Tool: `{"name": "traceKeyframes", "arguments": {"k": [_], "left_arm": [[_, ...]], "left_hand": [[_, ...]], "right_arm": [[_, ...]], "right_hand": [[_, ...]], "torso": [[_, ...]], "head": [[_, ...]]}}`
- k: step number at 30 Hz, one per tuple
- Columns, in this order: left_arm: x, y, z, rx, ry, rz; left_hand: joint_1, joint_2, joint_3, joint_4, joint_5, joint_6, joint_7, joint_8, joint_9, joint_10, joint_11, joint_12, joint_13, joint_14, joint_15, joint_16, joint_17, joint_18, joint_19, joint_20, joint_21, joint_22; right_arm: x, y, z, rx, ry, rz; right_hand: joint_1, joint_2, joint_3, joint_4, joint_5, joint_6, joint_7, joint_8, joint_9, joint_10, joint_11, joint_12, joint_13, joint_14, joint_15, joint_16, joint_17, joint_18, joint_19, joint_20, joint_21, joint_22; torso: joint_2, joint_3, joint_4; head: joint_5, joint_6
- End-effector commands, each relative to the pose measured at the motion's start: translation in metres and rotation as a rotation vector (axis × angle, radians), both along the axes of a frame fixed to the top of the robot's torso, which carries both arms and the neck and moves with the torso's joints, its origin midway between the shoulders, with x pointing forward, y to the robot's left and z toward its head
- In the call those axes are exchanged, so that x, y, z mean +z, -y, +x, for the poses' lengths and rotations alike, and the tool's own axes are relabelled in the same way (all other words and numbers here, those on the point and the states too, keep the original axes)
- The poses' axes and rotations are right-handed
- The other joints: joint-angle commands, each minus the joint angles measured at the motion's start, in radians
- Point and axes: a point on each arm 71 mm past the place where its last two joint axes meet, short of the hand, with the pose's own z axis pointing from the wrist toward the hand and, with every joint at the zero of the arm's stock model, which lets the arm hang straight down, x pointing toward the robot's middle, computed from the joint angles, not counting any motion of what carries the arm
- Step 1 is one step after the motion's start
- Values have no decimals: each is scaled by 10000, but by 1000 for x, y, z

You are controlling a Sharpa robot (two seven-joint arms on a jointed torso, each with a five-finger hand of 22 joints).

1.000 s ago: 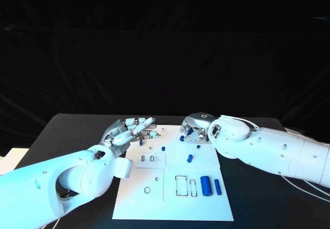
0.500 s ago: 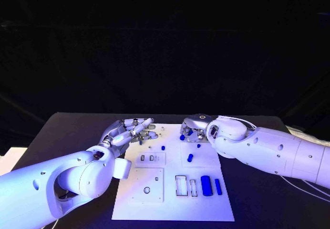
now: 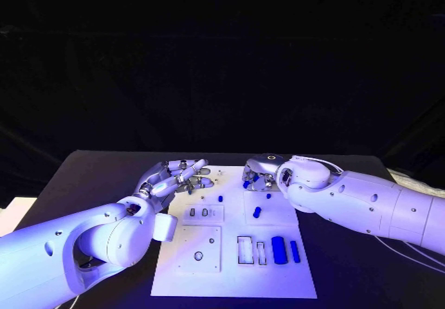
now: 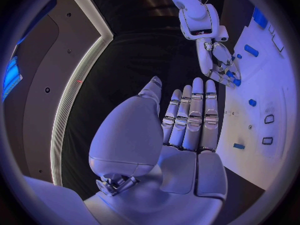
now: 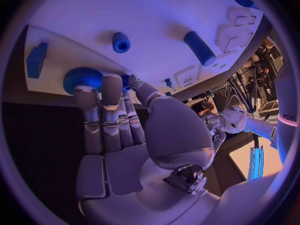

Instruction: Assemble the parts on the task board

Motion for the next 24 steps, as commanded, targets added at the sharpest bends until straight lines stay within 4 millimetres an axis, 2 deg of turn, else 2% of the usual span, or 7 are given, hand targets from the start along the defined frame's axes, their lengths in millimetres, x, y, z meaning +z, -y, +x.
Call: {"name": "traceKeyframes", "arguments": {"k": [1,8,15,24], "left_arm": [[2,3,-1,-255,21,-136],[1,3,-1,-244,-10,-113],[1,3,0,-242,-37,-97],[0,0,1,-191,-45,-71]], "left_hand": [[28,91,6,-56,-43,-13,52,-33,-15,-77,-25,-50,-14,46,25,-48,9,38,86,4,-57,-16],[34,110,1,-80,-41,-29,61,-53,-16,-93,-17,-73,-25,57,27,-61,27,38,100,6,-73,-27],[33,126,-2,-90,-39,-39,64,-66,-17,-107,-12,-89,-32,61,30,-70,37,38,108,8,-84,-34],[36,148,-5,-108,-39,-52,76,-83,-18,-125,-4,-109,-41,61,34,-86,50,37,116,10,-100,-44]], "right_arm": [[-1,-1,1,-3,-41,-200],[-1,-3,2,-27,52,-139],[4,-4,2,-44,570,249],[16,-9,-1,-12,1536,1471]], "right_hand": [[6,84,100,16,-120,97,-8,18,20,101,6,32,2,61,-38,148,133,-147,5,10,107,127],[16,121,261,143,-285,341,-60,84,57,330,-56,75,19,127,-77,715,684,-222,183,-12,497,639],[296,329,629,200,-690,735,-153,250,143,790,-187,180,66,253,-177,1611,1596,-382,613,-95,1191,1623],[246,221,700,323,-705,791,-156,260,169,884,-199,129,56,256,-184,1959,1909,-435,719,-115,1442,1951]], "torso": [[36,-1,3],[52,-1,-2],[73,4,-8],[95,7,4]], "head": [[4,0],[46,-41],[51,-44],[82,-22]]}}
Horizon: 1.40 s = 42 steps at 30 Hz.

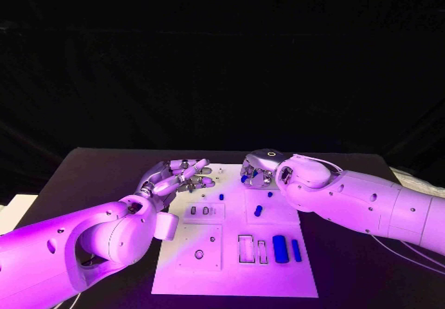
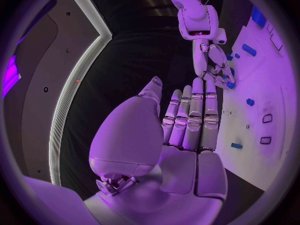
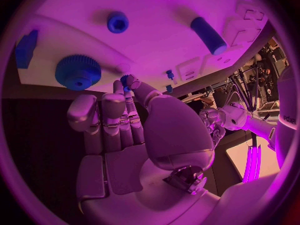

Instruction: Assemble the parts on the task board

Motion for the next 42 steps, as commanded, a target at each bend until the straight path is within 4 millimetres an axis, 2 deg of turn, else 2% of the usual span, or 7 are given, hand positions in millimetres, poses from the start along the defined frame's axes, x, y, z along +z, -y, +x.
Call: {"name": "traceKeyframes", "arguments": {"k": [1,12,17,25,33,42], "left_arm": [[1,0,0,-156,36,-100],[0,-6,4,4,61,-43],[0,-7,5,44,82,-31],[0,-7,5,27,86,-38],[0,-6,5,2,78,-43],[1,-5,5,-16,78,-47]], "left_hand": [[2,117,-3,-62,-38,-18,41,-45,-10,-56,0,-76,-20,62,35,-52,15,39,47,11,-68,-13],[25,134,1,-96,-37,-20,41,-56,-9,-57,0,-88,-26,64,36,-68,29,39,55,13,-85,-23],[25,134,1,-96,-37,-20,41,-56,-9,-57,0,-88,-26,64,36,-68,29,39,55,13,-85,-23],[25,134,1,-96,-37,-20,41,-56,-9,-57,0,-88,-26,64,36,-68,29,39,55,13,-85,-23],[41,143,3,-117,-37,-18,38,-61,-7,-53,-1,-92,-29,64,37,-78,37,40,60,14,-95,-30],[41,143,3,-117,-37,-18,38,-61,-7,-53,-1,-92,-29,64,37,-78,37,40,60,14,-95,-30]], "right_arm": [[9,-4,0,-58,819,919],[11,-21,10,-199,864,1187],[11,-30,15,-224,866,1156],[10,-39,23,-311,886,1111],[9,-46,28,-341,888,1097],[7,-52,29,-253,712,989]], "right_hand": [[-45,57,18,55,-10,55,-14,11,96,60,14,-39,-22,221,-74,70,27,-122,71,-6,60,40],[-134,-37,29,182,-30,13,-2,-30,93,15,40,-115,-42,170,-54,117,17,-124,39,7,107,72],[-158,-69,35,225,-30,-11,6,-51,88,-11,50,-141,-50,153,-46,142,27,-125,29,13,124,89],[-160,-78,39,234,-29,-19,8,-58,87,-21,52,-149,-52,148,-44,147,27,-126,27,15,130,96],[-153,-120,67,264,-19,-58,26,-90,80,-68,68,-175,-60,134,-32,201,65,-128,18,25,156,122],[-155,-138,71,271,-20,-68,31,-99,78,-83,74,-180,-62,129,-27,208,67,-127,12,29,160,123]], "torso": [[16,4,6],[42,-19,29],[71,-8,18],[116,-28,61],[151,-32,104],[172,-30,82]], "head": [[31,31],[52,104],[69,107],[48,124],[37,113],[87,107]]}}
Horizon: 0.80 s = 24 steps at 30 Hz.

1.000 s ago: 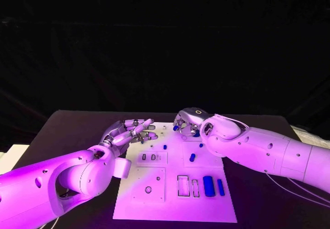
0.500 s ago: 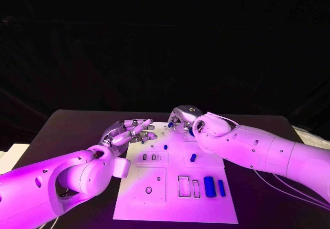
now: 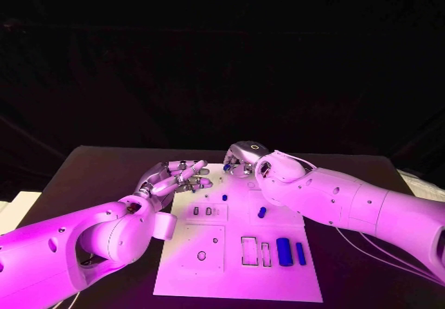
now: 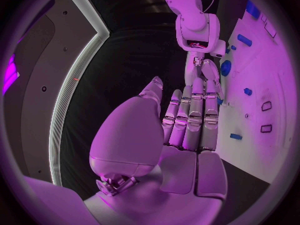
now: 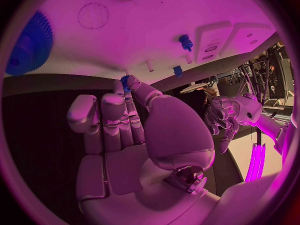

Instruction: Assemble the parts on the task board

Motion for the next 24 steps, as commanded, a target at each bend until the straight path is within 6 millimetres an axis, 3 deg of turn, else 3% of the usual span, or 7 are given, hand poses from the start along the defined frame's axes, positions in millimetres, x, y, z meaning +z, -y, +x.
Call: {"name": "traceKeyframes", "arguments": {"k": [1,12,24], "left_arm": [[2,3,-1,-209,67,-134],[2,3,0,-219,60,-130],[3,3,0,-211,71,-124]], "left_hand": [[-12,91,3,-64,-37,-18,38,-61,-9,-53,-1,-34,-9,65,37,-11,9,40,61,14,-56,-9],[-12,91,3,-64,-37,-18,38,-61,-9,-53,-1,-34,-9,65,37,-11,9,40,61,14,-56,-9],[-12,91,3,-64,-37,-18,38,-61,-9,-53,-1,-34,-9,65,37,-11,9,40,61,14,-56,-9]], "right_arm": [[-2,-2,1,50,-134,-139],[-4,-3,4,-67,-256,-269],[-4,-5,5,-60,-250,-206]], "right_hand": [[-59,-75,-7,55,55,-27,27,40,75,-65,31,-43,-13,124,-25,32,-9,-130,12,31,70,13],[-96,-169,9,133,53,-111,69,-27,56,-184,75,-59,-23,35,12,-96,-224,-107,-94,63,23,-94],[-207,-567,-48,329,54,-665,237,-187,-69,-812,261,-75,-45,-175,162,-429,-750,5,-517,196,-274,-638]], "torso": [[13,1,-10],[23,-3,-3],[36,-5,-15]], "head": [[13,1],[37,-21],[79,-20]]}}
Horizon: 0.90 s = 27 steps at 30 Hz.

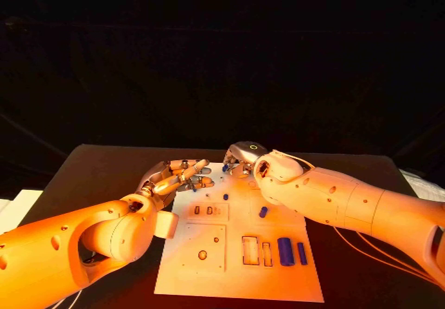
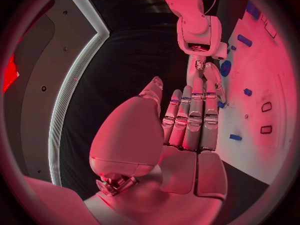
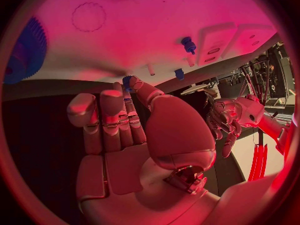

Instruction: Assemble the parts on the task board

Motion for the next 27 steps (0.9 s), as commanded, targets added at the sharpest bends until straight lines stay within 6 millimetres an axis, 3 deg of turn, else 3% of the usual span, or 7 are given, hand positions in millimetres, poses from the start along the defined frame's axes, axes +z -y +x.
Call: {"name": "traceKeyframes", "arguments": {"k": [1,7,13,19,22,25,27], "left_arm": [[2,2,0,-185,64,-118],[2,1,0,-164,64,-106],[2,-2,1,-100,60,-74],[2,-7,1,-3,67,-35],[1,-9,2,54,76,-14],[1,-12,3,107,81,6],[1,-13,4,133,96,9]], "left_hand": [[-12,91,3,-64,-37,-18,38,-61,-9,-53,-1,-34,-11,65,37,-11,13,39,61,14,-56,-11],[-12,91,3,-64,-37,-18,38,-61,-9,-53,-1,-34,-11,65,37,-11,13,39,61,14,-56,-11],[-12,91,3,-64,-37,-18,38,-61,-9,-53,-1,-34,-11,65,37,-11,13,39,61,14,-56,-11],[4,104,0,-101,-38,-18,37,-73,-8,-49,-2,-45,-17,68,37,-30,31,40,73,14,-77,-24],[4,104,0,-101,-38,-18,37,-73,-8,-49,-2,-45,-17,68,37,-30,31,40,73,14,-77,-24],[7,106,0,-107,-38,-18,34,-75,-7,-48,-2,-47,-18,67,37,-34,33,40,74,15,-80,-26],[9,107,0,-110,-38,-18,33,-76,-7,-47,-3,-47,-18,66,37,-36,34,40,75,15,-82,-27]], "right_arm": [[-1,1,0,-42,-20,-25],[4,4,-1,-107,374,342],[10,20,-11,-131,488,745],[19,55,-23,-520,-95,1187],[22,77,-28,-963,-1016,1500],[21,98,-32,-1404,-1873,1662],[20,109,-32,-1726,-2182,1649]], "right_hand": [[-9,-157,-40,69,-74,-247,8,-63,-51,-205,19,-34,-9,-70,45,-138,-187,15,-161,29,-136,-214],[81,-502,-415,132,-85,-1289,63,-52,-93,-1171,133,-20,-14,-366,138,-941,-1216,218,-834,126,-813,-1289],[291,-427,-544,161,-43,-1234,111,16,-38,-1157,147,180,24,-350,147,-1049,-1329,239,-870,147,-929,-1423],[295,-400,-587,315,102,-841,105,106,12,541,-108,1091,361,134,-25,242,213,-74,194,30,126,284],[-46,-670,-982,593,611,-797,-54,77,-6,1579,-366,1779,833,288,-222,845,911,-202,617,-148,594,1007],[-231,-875,-1512,845,827,-958,-189,25,-31,2207,-493,2785,1678,584,-343,2233,2723,-438,1261,-277,1296,2195],[-142,-908,-1944,989,945,-1013,-196,43,-24,1963,-526,3961,2850,657,-363,3114,3897,-536,1492,-323,1620,2715]], "torso": [[7,-1,-7],[11,10,-17],[6,23,-34],[-10,37,-129],[-28,49,-192],[-51,64,-236],[-60,71,-256]], "head": [[11,0],[10,16],[4,25],[7,81],[6,69],[-14,87],[-17,86]]}}
